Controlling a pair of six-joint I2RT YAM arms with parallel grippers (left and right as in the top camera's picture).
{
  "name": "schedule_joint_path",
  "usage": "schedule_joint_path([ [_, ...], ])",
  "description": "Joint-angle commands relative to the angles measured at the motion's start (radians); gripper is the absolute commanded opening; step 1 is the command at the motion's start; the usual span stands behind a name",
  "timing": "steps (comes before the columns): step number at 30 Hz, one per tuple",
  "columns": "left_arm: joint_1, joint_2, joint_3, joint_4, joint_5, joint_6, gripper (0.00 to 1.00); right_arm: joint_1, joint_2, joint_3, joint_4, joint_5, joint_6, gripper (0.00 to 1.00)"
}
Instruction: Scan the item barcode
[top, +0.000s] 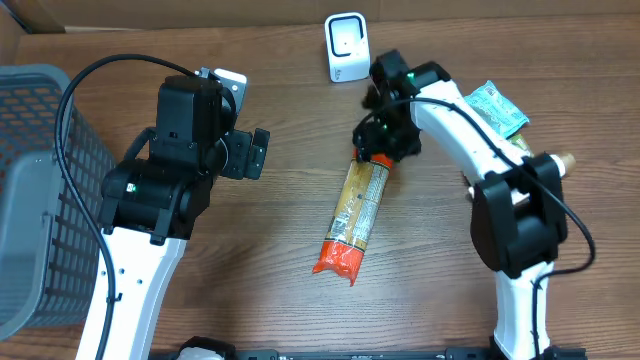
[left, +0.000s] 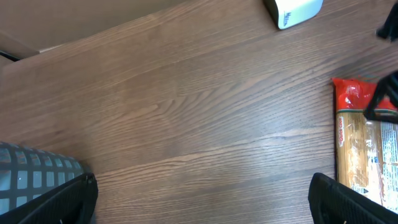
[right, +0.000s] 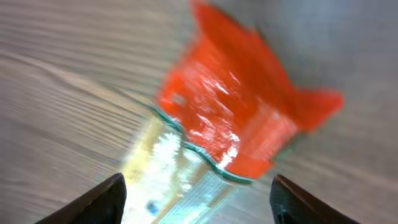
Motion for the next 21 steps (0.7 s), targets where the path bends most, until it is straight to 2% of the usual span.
schedule_joint_path([
  [1,-0.001,0.003,0.008,0.001,-0.010,0.016,1.00,0.040,-0.046,-0.008,0.063,-0.004,-0.127,0.74],
  [6,-0.001,0.003,0.008,0.001,-0.010,0.016,1.00,0.088,-0.032,-0.046,0.196,-0.004,-0.248,0.73],
  [11,-0.001,0.003,0.008,0.001,-0.010,0.016,1.00,0.103,0.004,-0.051,0.233,-0.003,-0.322,0.74],
  [21,-0.001,0.003,0.008,0.001,-0.010,0.016,0.99,0.079,0.071,-0.051,0.198,0.011,-0.317,0.77],
])
